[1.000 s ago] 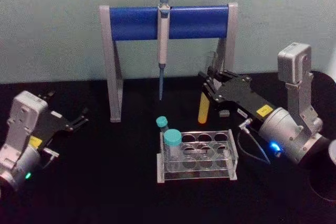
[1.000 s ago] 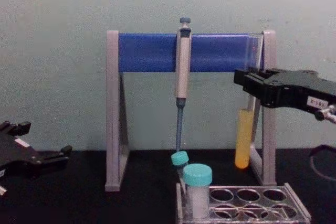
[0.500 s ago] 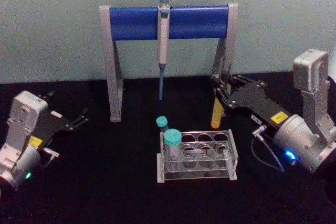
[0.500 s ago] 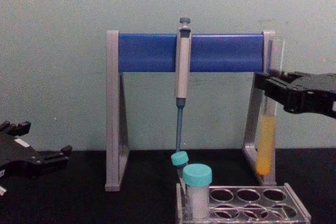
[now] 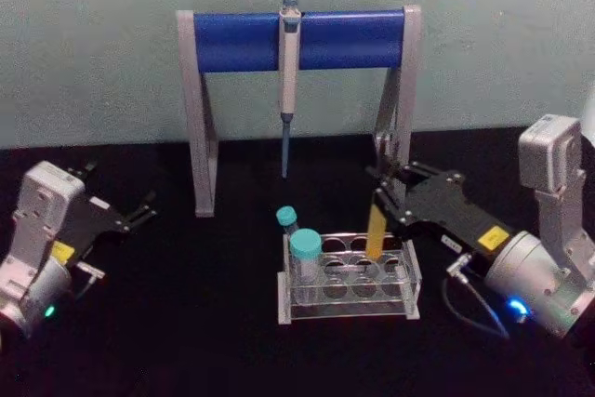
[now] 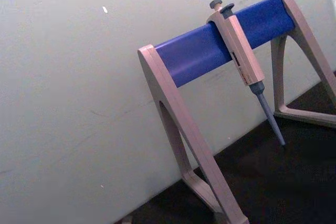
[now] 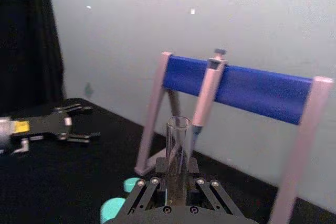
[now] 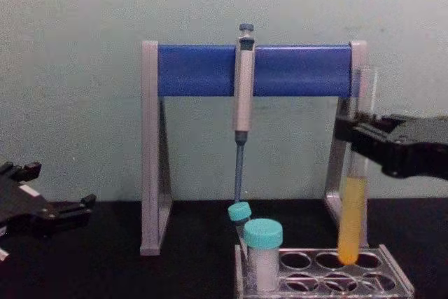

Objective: Pick up the test tube from the test tube rack, shake it, then place it back into the test tube rack.

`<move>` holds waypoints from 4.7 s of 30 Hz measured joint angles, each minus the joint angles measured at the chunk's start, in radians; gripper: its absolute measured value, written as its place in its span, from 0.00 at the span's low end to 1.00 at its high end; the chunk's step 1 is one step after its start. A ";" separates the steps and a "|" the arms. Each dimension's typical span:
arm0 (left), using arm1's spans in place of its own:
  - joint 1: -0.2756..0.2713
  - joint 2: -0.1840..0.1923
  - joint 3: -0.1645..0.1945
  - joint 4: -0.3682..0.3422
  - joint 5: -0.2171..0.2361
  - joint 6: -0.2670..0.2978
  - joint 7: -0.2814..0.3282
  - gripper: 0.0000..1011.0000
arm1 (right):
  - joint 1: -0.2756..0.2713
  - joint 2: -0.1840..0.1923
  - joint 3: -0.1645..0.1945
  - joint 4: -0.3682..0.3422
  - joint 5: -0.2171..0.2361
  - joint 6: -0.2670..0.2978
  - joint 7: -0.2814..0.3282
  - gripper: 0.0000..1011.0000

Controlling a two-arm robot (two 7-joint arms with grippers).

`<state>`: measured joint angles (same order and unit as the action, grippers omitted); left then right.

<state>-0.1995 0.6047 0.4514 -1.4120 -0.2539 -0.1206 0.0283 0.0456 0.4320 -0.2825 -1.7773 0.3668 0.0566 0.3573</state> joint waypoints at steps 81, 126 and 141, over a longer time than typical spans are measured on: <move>0.000 0.000 0.000 0.000 0.000 0.000 0.000 0.99 | 0.121 0.041 -0.074 0.131 0.116 -0.097 0.195 0.23; 0.000 0.000 0.000 0.000 0.000 0.000 0.000 0.99 | 0.173 0.049 -0.169 0.238 0.130 -0.111 0.196 0.23; 0.000 0.000 0.000 0.000 0.000 0.000 0.000 0.99 | 0.173 0.028 -0.177 0.276 0.120 -0.105 0.189 0.23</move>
<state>-0.1995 0.6047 0.4514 -1.4120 -0.2539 -0.1206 0.0283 0.2184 0.4595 -0.4596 -1.5016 0.4868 -0.0489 0.5466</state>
